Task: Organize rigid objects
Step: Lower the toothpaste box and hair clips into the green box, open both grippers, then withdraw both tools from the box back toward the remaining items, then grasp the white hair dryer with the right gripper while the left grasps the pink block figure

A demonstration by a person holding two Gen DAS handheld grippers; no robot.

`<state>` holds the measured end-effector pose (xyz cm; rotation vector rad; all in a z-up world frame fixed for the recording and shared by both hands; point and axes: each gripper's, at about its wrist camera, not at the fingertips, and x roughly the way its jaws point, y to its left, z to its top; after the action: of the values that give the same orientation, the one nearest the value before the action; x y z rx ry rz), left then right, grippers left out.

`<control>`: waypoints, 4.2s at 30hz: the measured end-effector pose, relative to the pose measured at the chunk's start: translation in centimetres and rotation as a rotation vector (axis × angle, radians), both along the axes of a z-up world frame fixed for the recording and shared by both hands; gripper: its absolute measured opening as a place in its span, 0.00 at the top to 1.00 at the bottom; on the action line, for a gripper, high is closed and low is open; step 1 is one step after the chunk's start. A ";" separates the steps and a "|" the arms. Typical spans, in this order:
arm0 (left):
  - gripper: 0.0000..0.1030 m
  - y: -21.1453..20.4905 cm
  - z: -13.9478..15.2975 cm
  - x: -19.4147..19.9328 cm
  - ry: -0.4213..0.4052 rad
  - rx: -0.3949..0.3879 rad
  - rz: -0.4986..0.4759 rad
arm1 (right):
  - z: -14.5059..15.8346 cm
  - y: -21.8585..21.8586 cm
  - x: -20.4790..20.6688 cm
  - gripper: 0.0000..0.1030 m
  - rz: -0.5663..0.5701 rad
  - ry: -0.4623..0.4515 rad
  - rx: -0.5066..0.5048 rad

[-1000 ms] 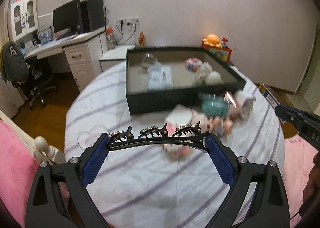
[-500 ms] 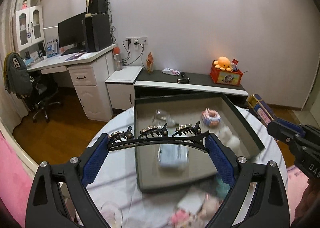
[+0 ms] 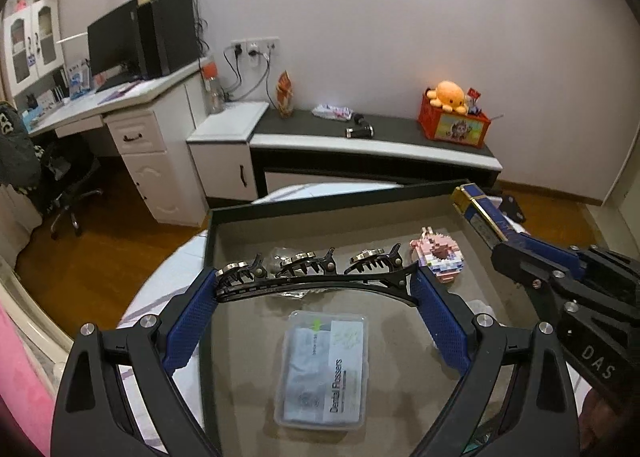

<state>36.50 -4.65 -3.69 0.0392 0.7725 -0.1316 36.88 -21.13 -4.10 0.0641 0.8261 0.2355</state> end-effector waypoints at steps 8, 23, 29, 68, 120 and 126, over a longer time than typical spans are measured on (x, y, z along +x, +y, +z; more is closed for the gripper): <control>0.06 -0.6 -1.6 1.0 0.058 0.034 0.000 | -1.0 0.2 0.3 0.74 0.007 0.056 -0.014; 0.00 2.6 1.7 -3.0 0.000 0.001 0.027 | 2.3 -0.7 -4.0 0.00 -0.054 -0.020 0.005; 0.00 3.6 4.1 -6.9 -0.055 -0.042 0.033 | 4.3 -1.3 -8.1 0.00 -0.079 -0.076 0.037; 0.00 6.7 -0.4 -28.6 -0.026 -0.054 0.075 | 1.5 -4.1 -28.4 0.00 -0.193 -0.065 0.061; 0.25 1.3 -9.3 -17.7 0.156 0.032 -0.044 | -7.3 -7.1 -13.0 0.10 -0.231 0.128 0.035; 0.38 1.2 -9.2 -17.4 0.152 0.026 -0.049 | -7.3 -6.3 -12.7 0.28 -0.221 0.095 -0.027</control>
<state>19.10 -3.40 -12.86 0.0732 0.9256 -0.1731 24.14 -27.48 -11.40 0.1408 0.9095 0.0131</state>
